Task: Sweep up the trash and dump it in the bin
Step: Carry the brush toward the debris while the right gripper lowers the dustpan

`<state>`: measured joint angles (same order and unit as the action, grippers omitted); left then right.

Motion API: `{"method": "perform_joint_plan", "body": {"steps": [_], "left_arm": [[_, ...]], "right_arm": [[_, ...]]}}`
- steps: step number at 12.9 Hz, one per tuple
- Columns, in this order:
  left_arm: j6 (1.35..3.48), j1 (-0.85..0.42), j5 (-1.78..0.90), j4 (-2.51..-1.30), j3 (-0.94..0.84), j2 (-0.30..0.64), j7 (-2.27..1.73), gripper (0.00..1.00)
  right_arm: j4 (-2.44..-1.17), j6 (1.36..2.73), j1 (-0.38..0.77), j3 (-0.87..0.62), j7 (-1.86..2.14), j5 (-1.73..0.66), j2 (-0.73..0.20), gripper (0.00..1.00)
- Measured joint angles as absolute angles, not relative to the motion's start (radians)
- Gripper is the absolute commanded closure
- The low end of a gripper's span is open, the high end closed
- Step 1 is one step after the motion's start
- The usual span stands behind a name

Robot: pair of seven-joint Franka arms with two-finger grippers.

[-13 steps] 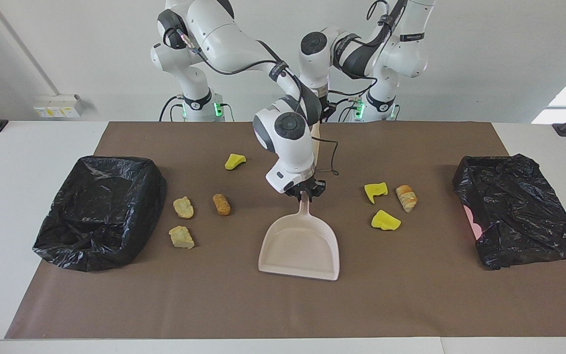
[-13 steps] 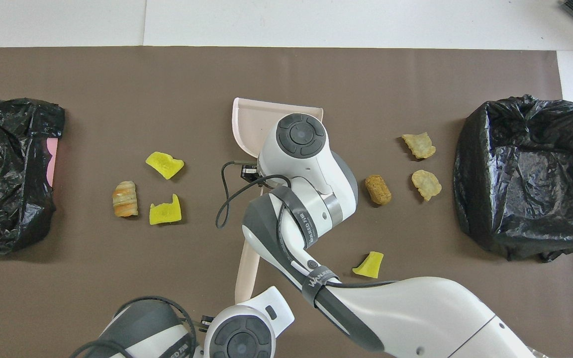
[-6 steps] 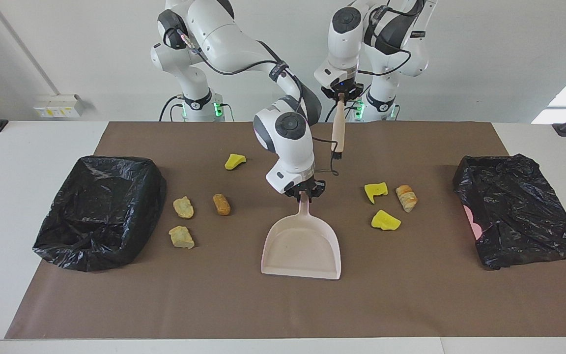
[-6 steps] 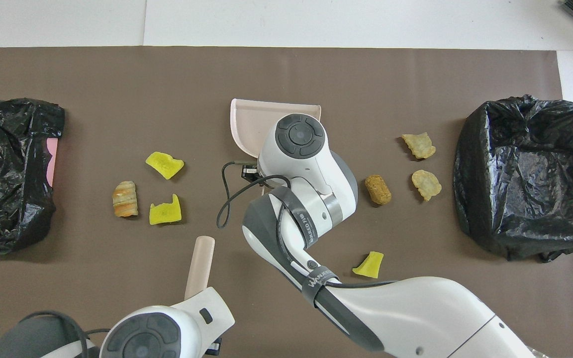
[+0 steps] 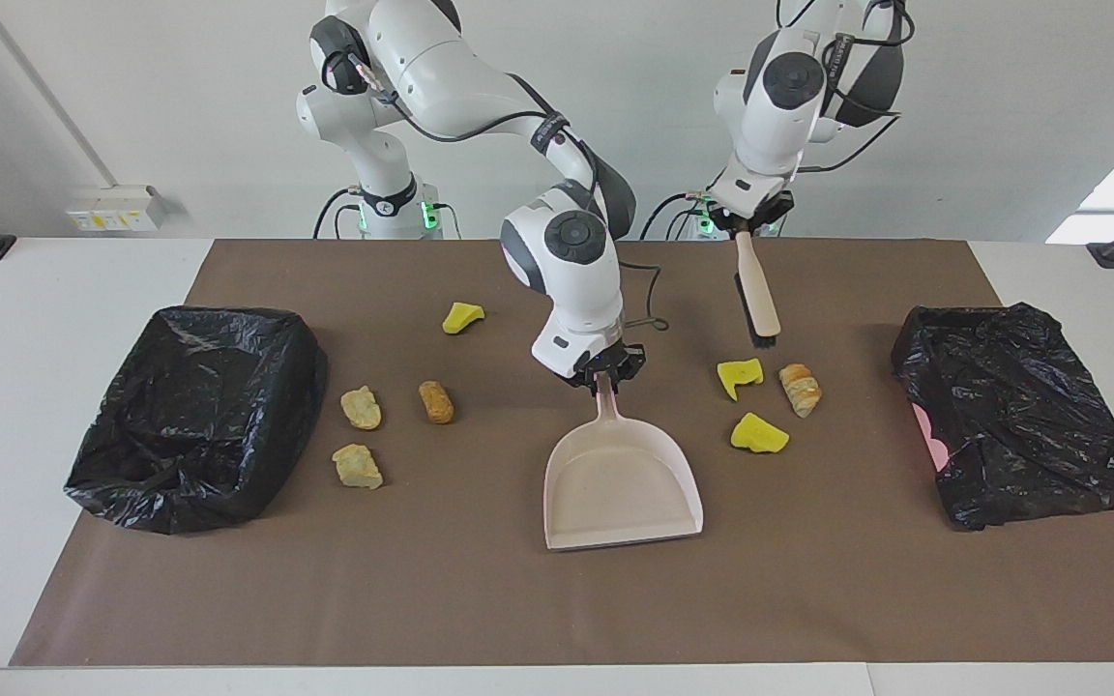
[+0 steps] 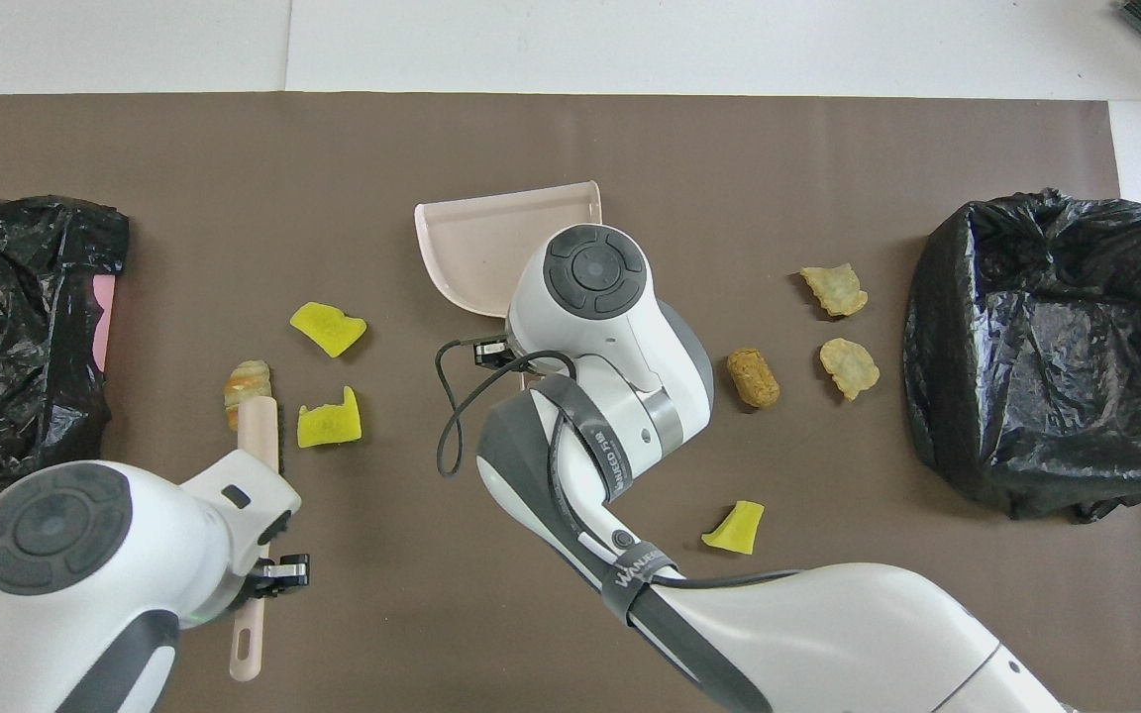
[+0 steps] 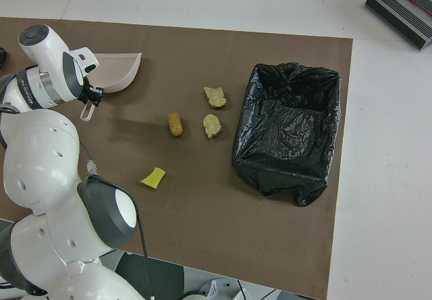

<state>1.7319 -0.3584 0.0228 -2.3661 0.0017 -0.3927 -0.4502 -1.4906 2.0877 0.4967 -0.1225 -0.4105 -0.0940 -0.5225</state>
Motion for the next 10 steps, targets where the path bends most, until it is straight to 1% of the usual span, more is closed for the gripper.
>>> {"method": "perform_joint_plan", "body": {"steps": [3,6,8,10], "left_arm": [[1.850,-0.188,0.025,-2.328,0.002,-0.322,-0.389,1.00],[1.928,-0.061,0.026,-2.299,0.002,-0.271,-0.257,1.00],[1.932,-0.015,0.025,-2.298,0.002,-0.261,-0.191,1.00],[1.932,-0.011,0.025,-2.310,-0.002,-0.259,-0.173,1.00]], "right_arm": [[-1.491,1.987,0.453,-0.120,-0.202,-0.094,-0.466,1.00],[-1.501,1.884,0.391,-0.119,0.081,-0.093,-0.430,1.00],[-1.519,1.838,0.370,-0.119,0.251,-0.088,-0.417,1.00],[-1.547,1.828,0.369,-0.120,0.400,-0.043,-0.406,1.00]]}}
